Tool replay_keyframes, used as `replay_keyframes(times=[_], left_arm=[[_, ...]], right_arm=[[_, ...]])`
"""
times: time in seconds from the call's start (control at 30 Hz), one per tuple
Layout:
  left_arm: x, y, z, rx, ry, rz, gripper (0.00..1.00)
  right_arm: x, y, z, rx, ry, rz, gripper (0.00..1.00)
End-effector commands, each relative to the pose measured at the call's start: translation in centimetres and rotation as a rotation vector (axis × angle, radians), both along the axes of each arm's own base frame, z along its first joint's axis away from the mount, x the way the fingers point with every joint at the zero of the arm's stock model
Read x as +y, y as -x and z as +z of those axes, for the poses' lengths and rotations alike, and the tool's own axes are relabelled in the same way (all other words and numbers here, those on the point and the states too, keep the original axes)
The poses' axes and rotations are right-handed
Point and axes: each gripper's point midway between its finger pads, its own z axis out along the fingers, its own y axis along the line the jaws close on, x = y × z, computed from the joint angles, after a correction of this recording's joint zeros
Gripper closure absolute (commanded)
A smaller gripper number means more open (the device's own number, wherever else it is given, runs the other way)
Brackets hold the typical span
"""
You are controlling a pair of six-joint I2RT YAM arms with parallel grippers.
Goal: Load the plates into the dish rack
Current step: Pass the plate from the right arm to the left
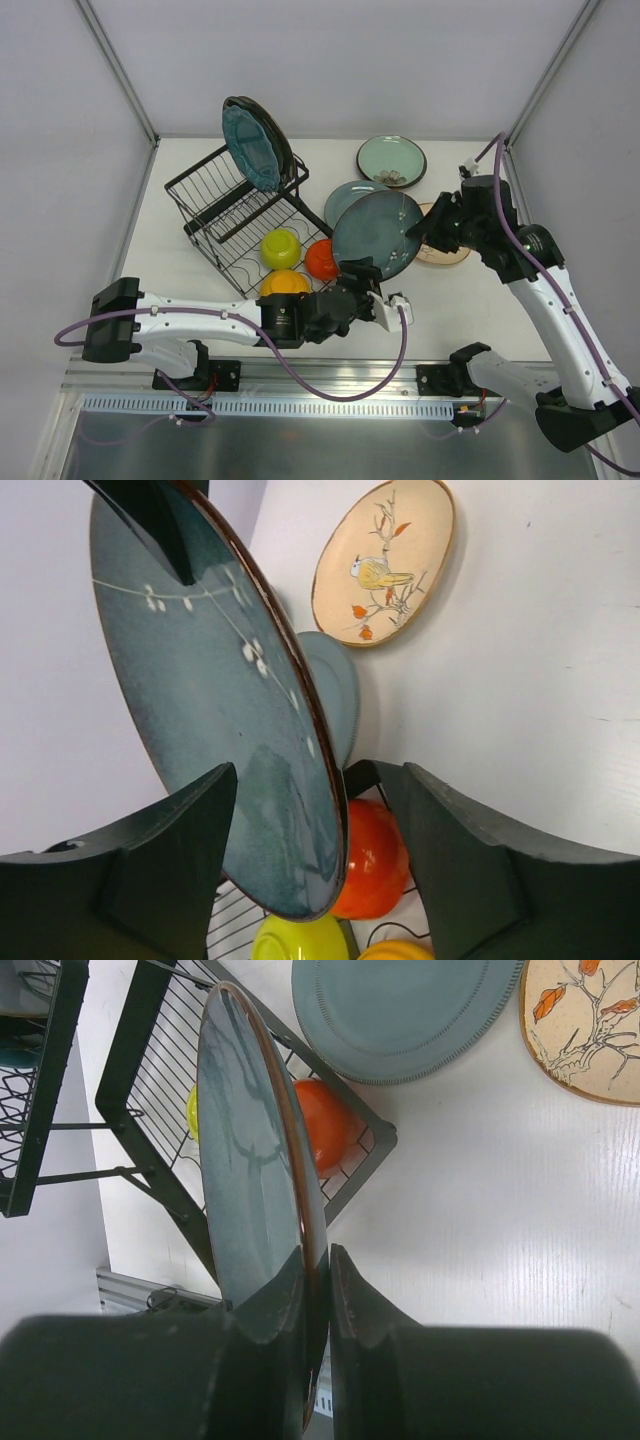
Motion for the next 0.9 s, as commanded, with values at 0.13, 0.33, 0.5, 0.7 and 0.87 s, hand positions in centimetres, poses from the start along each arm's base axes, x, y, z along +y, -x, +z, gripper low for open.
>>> replay_keyframes(times=[0.13, 0.33, 0.5, 0.7, 0.87], left_arm=[[0.4, -0.7, 1.2, -0.063, 0.02, 0.042, 0.49], [0.7, -0.8, 0.7, -0.068, -0.007, 0.048, 0.7], [1.0, -0.7, 1.2, -0.061, 0.007, 0.051, 1.0], [2.0, -0.6, 2.7, -0.026, 0.073, 0.076, 1.0], [3.5, -0.4, 5.0, 0.04, 0.172, 0.116, 1.0]], right_arm=[[1.5, -0.4, 6.4, -0.159, -0.198, 0.009, 0.99], [1.6, -0.5, 6.3, -0.15, -0.212, 0.008, 0.99], [1.6, -0.5, 5.9, -0.13, -0.223, 0.0, 0.92], [0.9, -0.7, 4.7, -0.107, -0.207, -0.029, 0.43], [0.4, -0.9, 4.2, -0.104, -0.187, -0.04, 0.31]])
